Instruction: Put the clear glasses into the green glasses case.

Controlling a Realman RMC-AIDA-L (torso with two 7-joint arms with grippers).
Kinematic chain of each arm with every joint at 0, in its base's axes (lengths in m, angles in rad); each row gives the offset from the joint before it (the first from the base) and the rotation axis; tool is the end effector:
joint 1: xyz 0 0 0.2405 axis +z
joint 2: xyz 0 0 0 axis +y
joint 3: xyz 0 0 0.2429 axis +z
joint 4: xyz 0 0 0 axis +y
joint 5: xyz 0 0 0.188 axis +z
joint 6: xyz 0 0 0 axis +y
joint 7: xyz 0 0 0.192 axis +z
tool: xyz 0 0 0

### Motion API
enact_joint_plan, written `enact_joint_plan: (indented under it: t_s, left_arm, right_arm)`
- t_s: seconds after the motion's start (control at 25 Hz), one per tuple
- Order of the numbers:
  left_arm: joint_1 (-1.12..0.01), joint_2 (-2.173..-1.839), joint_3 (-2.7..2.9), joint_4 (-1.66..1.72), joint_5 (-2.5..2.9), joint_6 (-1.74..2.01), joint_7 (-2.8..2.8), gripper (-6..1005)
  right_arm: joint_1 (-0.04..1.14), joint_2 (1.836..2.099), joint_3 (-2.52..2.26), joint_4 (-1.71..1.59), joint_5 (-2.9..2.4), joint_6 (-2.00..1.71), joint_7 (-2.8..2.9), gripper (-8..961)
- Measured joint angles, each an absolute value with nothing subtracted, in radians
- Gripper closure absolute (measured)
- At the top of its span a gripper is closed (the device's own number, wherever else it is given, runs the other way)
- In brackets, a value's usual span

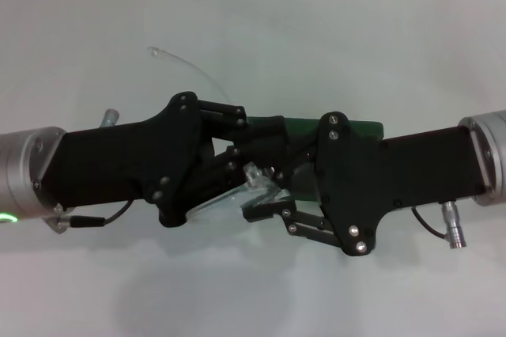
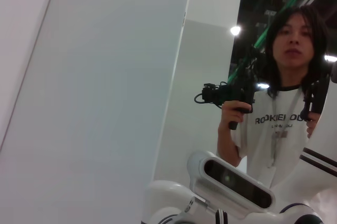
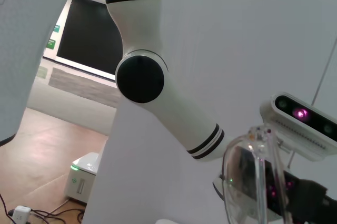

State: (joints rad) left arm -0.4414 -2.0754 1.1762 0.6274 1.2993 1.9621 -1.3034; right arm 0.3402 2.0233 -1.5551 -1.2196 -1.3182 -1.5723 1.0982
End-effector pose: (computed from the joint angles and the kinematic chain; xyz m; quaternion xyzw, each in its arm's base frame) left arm -0.1226 0.2388 -0.0109 0.8647 0.0786 0.4905 0.0742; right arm 0.0818 0.2365 -0.0387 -0.9172 -0.2049 0.3413 0.0122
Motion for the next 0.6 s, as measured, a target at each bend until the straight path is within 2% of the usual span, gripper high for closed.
enact_joint_plan:
  t_s: [0.6]
  left_arm:
    - [-0.400,-2.074,1.005,0.618,1.292,1.959,-1.306,860]
  right_arm:
    - [0.332,2.023,-1.552,-1.219,-1.317,-1.575,1.091,843]
